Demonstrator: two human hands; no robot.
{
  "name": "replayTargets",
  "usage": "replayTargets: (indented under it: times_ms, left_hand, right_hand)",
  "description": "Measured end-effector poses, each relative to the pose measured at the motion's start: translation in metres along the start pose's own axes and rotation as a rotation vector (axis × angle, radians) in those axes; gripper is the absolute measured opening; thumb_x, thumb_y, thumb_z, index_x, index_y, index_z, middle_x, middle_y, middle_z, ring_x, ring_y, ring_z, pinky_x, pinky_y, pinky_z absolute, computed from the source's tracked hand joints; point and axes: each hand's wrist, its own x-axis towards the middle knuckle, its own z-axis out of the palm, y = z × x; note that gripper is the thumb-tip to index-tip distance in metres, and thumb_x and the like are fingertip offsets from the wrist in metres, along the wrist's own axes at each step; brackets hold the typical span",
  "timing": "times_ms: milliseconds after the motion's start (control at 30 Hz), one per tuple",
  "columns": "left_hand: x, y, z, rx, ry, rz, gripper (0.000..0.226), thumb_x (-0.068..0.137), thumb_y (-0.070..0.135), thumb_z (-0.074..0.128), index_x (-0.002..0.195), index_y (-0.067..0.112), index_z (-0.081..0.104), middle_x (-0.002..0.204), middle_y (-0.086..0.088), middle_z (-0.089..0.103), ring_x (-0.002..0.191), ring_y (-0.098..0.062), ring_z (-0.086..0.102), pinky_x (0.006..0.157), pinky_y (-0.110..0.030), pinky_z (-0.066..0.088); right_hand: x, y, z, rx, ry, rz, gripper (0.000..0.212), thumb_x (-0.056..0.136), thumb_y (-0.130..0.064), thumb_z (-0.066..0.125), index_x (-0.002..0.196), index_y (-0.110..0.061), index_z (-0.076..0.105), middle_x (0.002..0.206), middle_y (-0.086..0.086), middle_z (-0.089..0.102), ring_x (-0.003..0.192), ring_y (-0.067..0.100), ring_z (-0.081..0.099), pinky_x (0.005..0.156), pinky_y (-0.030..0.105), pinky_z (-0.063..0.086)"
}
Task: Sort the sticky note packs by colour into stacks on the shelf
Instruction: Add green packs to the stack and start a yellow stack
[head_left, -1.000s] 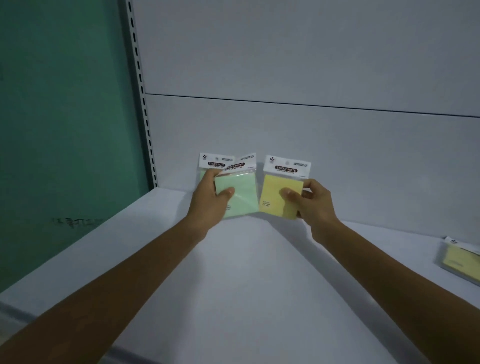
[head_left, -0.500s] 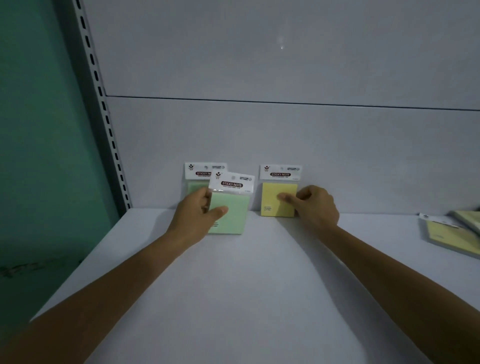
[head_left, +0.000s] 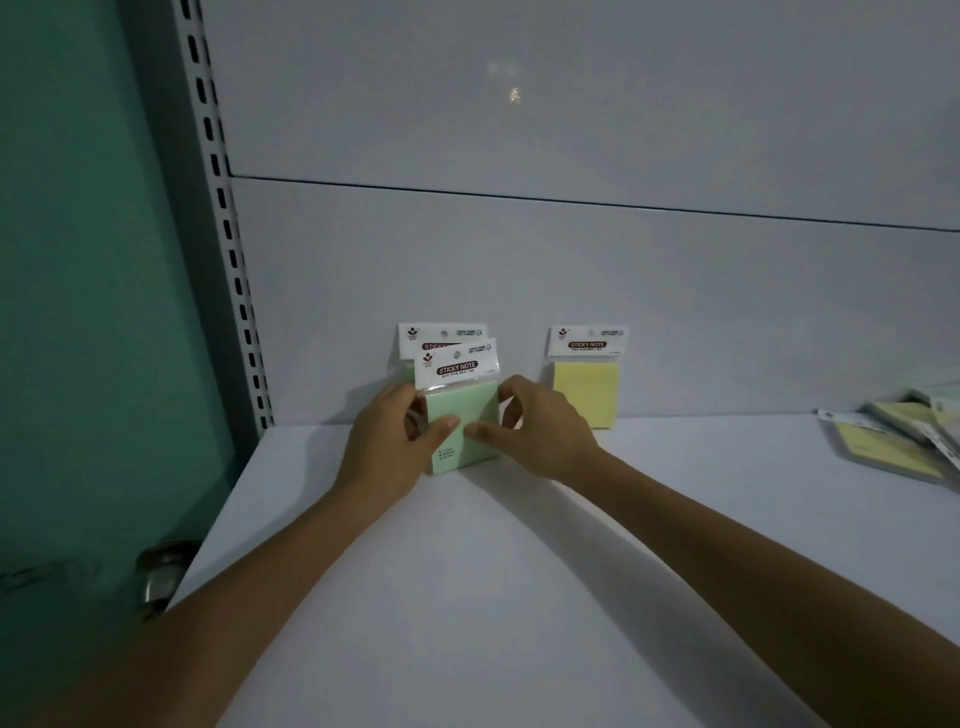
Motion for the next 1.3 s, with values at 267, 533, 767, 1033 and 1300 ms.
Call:
replayTargets:
  times_ms: [267,533,767,1033,1300]
  left_hand:
    - [0.009,-0.018,-0.001,0.015,0.180,-0.187,0.054,0.072,0.026,0.077,0.117,0.019,0.047,0.113,0.004,0.051,0.097,-0.015,0.051,0.077,-0.035,0.047]
    - [0.010,-0.014,0.000,0.211,-0.021,-0.231,0.032,0.090,0.035,0.054,0.117,0.018,0.056,0.117,-0.005,0.058,0.107,-0.025,0.055,0.087,-0.045,0.049]
    - [0.009,-0.012,-0.001,0.250,-0.046,-0.233,0.029,0.095,0.034,0.046,0.116,0.015,0.050,0.114,-0.005,0.063,0.101,-0.027,0.059,0.083,-0.045,0.050]
    - [0.009,-0.011,0.000,0.314,-0.047,-0.191,0.025,0.097,0.031,0.041,0.112,0.015,0.053,0.111,-0.005,0.063,0.100,-0.025,0.058,0.074,-0.037,0.046]
    - [0.004,-0.011,0.001,0.498,-0.020,-0.119,0.025,0.099,0.030,0.035,0.109,0.014,0.051,0.109,-0.006,0.062,0.099,-0.025,0.057,0.071,-0.037,0.043]
  right_hand:
    - [0.007,0.001,0.034,0.163,0.193,0.073,0.049,0.069,-0.057,0.072,0.097,-0.028,0.043,0.070,-0.010,0.058,0.066,0.006,0.055,0.052,0.026,0.035]
    - [0.013,0.005,0.035,0.088,0.056,0.053,0.062,0.064,-0.063,0.070,0.112,-0.029,0.050,0.075,-0.015,0.058,0.070,0.002,0.057,0.054,0.025,0.039]
    - [0.013,0.007,0.038,-0.008,0.079,-0.012,0.046,0.083,-0.056,0.056,0.110,-0.019,0.051,0.084,-0.009,0.058,0.075,0.016,0.056,0.055,0.027,0.037]
    - [0.004,-0.002,0.038,-0.256,0.184,-0.067,0.033,0.096,-0.048,0.036,0.083,-0.019,0.043,0.084,-0.002,0.054,0.077,0.023,0.055,0.057,0.030,0.032]
    - [0.002,-0.004,0.039,-0.458,0.225,-0.141,0.040,0.097,-0.047,0.029,0.087,-0.015,0.049,0.089,0.006,0.063,0.080,0.029,0.058,0.064,0.032,0.027]
